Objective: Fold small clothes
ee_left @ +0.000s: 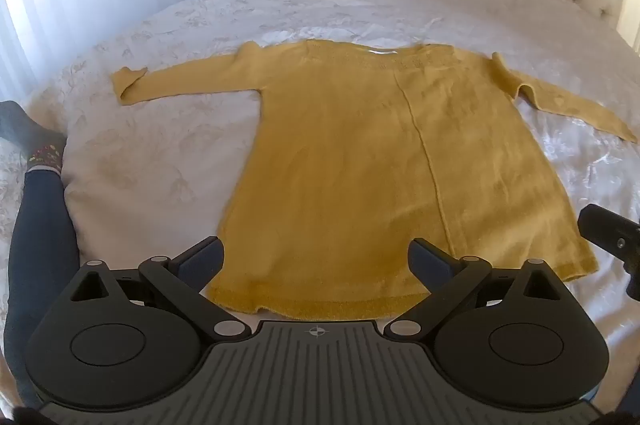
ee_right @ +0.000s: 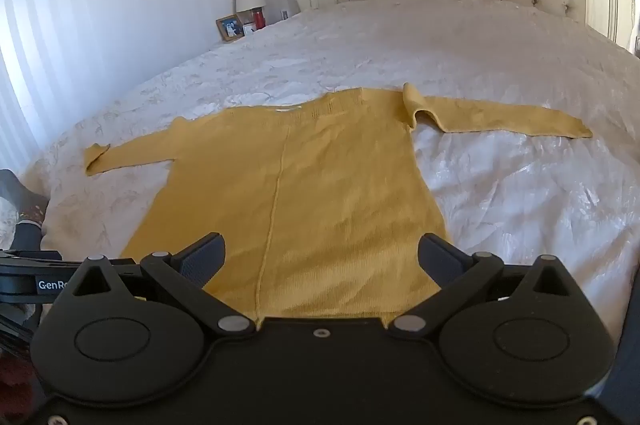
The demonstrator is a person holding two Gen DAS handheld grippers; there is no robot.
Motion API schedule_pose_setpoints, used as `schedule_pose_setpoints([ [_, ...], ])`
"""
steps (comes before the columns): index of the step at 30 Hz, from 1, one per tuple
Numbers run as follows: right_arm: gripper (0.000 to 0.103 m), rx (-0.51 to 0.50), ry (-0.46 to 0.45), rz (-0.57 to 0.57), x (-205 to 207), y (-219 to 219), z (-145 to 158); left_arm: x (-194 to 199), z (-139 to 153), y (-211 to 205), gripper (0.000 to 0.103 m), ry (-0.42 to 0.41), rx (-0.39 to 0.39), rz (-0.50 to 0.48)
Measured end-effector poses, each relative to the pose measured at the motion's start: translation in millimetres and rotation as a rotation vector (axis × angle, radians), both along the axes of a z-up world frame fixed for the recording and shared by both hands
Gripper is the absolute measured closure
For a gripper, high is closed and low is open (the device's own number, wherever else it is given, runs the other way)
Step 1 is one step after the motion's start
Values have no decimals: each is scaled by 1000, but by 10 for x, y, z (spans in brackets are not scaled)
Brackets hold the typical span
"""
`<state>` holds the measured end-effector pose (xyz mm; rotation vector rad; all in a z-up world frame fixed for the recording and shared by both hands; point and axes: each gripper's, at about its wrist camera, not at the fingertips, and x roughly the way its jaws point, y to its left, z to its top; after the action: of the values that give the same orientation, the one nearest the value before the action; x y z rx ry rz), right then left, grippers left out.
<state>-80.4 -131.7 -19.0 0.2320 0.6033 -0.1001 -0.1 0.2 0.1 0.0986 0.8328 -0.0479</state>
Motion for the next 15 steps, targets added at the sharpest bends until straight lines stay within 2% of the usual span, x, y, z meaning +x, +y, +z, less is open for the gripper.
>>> schedule_pose_setpoints([
  [15, 1, 3, 16, 2, 46, 13, -39, -20, -31, -24, 3, 9, 14, 3],
])
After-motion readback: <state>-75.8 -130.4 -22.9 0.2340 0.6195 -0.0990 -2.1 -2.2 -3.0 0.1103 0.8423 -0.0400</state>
